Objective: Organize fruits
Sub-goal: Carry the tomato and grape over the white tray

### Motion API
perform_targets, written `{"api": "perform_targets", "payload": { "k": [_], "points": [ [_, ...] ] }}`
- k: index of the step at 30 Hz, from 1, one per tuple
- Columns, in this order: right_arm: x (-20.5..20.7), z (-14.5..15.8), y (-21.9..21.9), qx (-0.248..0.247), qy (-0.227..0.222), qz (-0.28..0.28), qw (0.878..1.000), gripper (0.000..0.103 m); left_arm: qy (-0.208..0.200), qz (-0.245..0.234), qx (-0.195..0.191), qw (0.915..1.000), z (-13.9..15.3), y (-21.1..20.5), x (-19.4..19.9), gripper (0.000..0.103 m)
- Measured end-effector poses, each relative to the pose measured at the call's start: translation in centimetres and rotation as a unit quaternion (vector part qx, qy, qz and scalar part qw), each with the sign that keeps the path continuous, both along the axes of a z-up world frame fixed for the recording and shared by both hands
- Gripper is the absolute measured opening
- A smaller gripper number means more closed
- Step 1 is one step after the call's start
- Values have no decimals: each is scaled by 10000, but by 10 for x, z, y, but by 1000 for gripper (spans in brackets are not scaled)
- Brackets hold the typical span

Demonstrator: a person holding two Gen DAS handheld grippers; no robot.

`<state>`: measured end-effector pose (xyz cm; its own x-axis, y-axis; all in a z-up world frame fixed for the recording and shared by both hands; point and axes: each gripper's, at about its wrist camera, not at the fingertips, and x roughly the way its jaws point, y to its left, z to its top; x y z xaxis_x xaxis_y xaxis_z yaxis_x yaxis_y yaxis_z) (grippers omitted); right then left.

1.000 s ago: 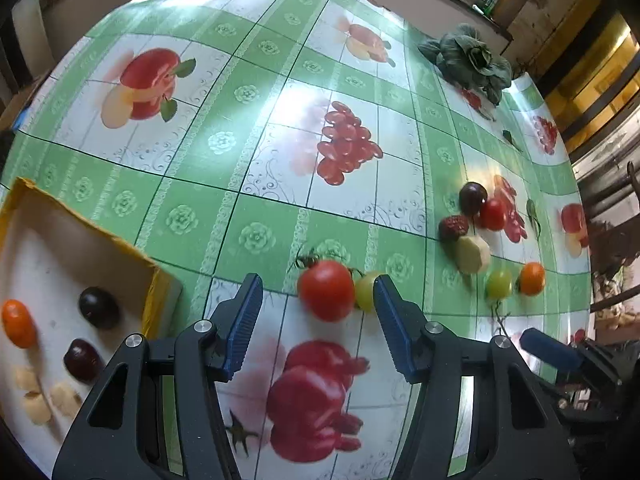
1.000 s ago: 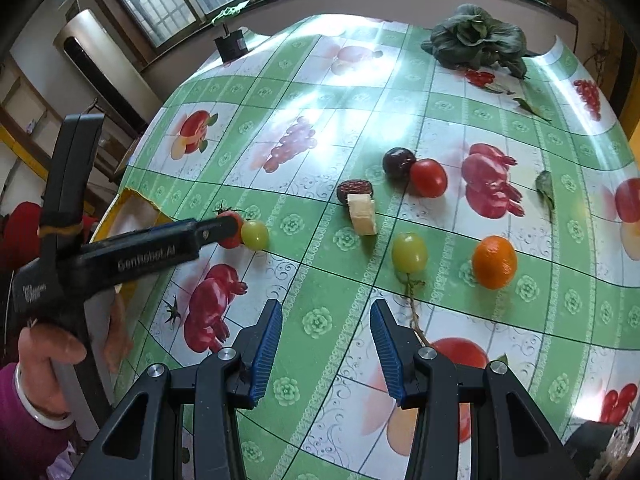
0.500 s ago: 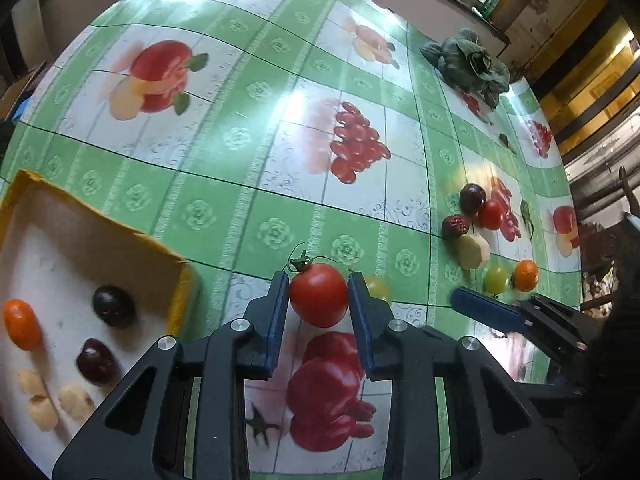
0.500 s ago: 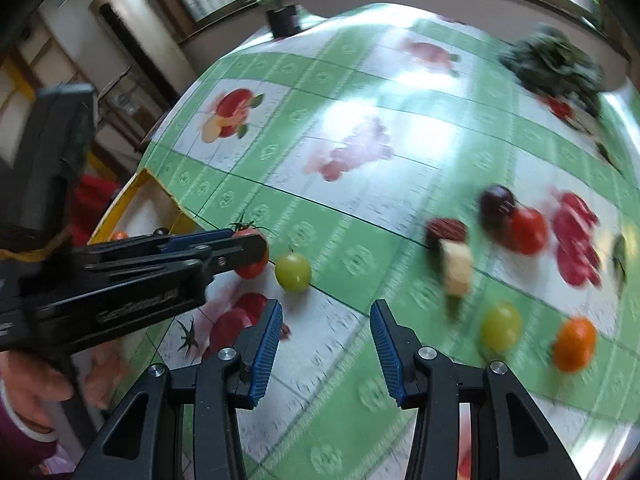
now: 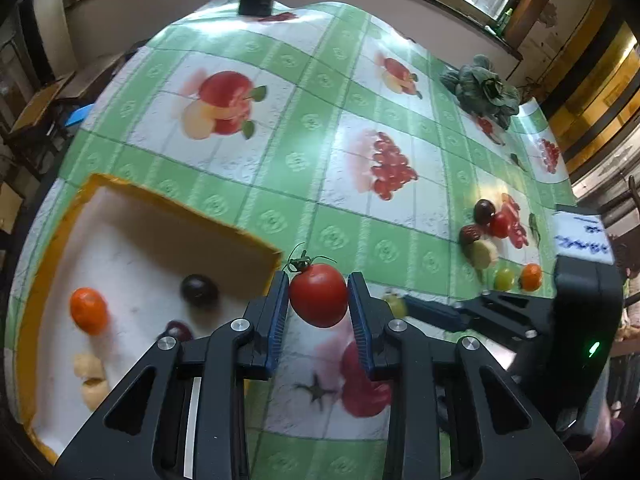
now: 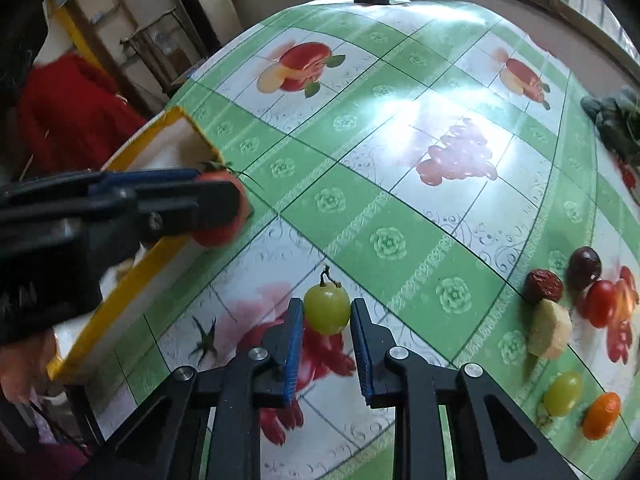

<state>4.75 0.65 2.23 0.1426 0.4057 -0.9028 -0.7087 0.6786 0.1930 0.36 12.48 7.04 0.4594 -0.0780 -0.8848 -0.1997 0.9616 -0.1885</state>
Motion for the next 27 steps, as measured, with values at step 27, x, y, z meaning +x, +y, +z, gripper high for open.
{"api": "perform_targets", "payload": {
  "k": [27],
  "points": [
    [-62,80,44,659,-281,249,9971,23,-132,534,911,9943,24,59,-81,29]
  ]
}}
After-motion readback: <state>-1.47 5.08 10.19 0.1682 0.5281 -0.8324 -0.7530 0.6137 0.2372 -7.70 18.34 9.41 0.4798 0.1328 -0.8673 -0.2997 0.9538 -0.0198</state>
